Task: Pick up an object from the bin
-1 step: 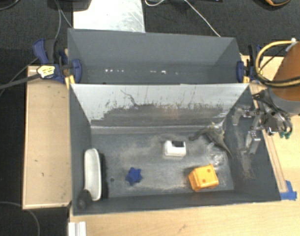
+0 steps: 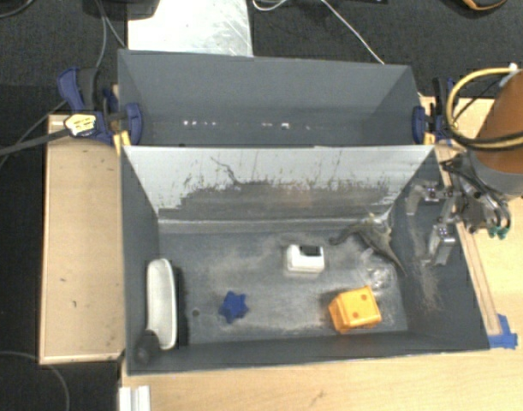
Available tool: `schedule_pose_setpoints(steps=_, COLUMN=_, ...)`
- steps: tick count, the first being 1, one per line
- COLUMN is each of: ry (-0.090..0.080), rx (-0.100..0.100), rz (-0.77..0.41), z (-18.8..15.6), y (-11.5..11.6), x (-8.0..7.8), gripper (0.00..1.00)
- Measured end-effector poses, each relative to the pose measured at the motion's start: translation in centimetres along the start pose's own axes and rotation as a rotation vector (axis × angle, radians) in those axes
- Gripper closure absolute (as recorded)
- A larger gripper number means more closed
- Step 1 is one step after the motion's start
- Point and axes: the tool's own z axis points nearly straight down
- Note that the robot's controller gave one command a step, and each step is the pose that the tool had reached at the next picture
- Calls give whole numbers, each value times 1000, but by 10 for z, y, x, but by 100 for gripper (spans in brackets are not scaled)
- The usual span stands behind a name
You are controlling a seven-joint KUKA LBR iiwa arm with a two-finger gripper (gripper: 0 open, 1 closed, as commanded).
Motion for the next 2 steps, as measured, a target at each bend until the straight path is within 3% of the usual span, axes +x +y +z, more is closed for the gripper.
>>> schedule_pose_setpoints(steps=1, ry=13, rx=-5, rz=-66, z=97, y=46, x=50, gripper=0)
schedule_pose_setpoints(steps=2, ry=1, rx=-1, rz=-50, z=117, y=59, x=46, gripper=0)
